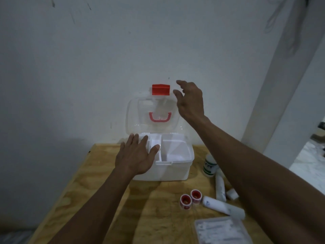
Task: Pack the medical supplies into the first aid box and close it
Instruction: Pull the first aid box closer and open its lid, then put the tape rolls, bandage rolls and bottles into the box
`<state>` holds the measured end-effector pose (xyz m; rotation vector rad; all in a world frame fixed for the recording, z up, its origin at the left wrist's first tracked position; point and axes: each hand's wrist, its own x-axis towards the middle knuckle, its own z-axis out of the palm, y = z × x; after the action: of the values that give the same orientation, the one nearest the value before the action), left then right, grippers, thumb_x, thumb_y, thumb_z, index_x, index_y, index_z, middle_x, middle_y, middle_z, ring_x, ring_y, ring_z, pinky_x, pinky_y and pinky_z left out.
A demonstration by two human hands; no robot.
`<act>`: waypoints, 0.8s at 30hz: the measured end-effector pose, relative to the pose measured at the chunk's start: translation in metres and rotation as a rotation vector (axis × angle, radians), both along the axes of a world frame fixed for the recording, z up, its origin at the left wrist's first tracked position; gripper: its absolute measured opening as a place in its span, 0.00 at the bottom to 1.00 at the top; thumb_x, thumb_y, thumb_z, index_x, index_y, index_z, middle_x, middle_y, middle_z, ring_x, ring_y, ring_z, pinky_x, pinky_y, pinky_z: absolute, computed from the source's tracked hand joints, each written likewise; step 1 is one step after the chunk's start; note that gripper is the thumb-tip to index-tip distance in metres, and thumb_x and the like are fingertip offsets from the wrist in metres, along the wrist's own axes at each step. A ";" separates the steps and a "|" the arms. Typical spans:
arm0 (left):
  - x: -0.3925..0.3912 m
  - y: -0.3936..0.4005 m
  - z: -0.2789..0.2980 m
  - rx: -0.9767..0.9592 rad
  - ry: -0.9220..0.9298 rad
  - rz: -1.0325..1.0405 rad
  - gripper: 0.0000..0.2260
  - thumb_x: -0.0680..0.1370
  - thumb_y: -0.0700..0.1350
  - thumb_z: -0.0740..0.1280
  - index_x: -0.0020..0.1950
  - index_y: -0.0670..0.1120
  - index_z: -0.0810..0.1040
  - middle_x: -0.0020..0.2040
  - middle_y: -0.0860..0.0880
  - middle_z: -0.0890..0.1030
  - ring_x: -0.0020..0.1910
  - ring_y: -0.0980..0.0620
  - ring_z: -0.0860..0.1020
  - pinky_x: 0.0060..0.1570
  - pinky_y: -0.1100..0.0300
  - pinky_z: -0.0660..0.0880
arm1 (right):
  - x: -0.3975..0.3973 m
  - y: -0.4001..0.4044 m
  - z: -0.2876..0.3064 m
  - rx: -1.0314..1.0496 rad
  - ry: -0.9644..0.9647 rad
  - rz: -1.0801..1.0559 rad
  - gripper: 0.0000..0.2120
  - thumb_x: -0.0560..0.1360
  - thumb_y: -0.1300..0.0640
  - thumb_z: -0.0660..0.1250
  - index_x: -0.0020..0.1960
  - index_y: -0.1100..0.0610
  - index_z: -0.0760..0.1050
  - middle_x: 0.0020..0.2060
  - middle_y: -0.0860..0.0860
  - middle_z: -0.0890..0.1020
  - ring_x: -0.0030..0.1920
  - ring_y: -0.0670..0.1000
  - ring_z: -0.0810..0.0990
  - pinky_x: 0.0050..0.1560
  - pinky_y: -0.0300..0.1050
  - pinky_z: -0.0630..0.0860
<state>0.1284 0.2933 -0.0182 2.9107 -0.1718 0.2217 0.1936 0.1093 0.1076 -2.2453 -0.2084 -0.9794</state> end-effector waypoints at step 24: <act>-0.007 -0.005 0.014 0.012 0.031 0.015 0.32 0.79 0.66 0.47 0.78 0.50 0.58 0.80 0.44 0.55 0.79 0.44 0.51 0.74 0.39 0.50 | -0.209 -0.087 -0.090 -0.591 0.942 0.497 0.32 0.60 0.45 0.81 0.62 0.47 0.76 0.54 0.44 0.82 0.50 0.43 0.80 0.51 0.42 0.79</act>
<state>0.1212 0.2887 -0.0041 2.9267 -0.1469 0.1788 -0.0154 0.0226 0.0176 -2.7051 -0.6357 0.4953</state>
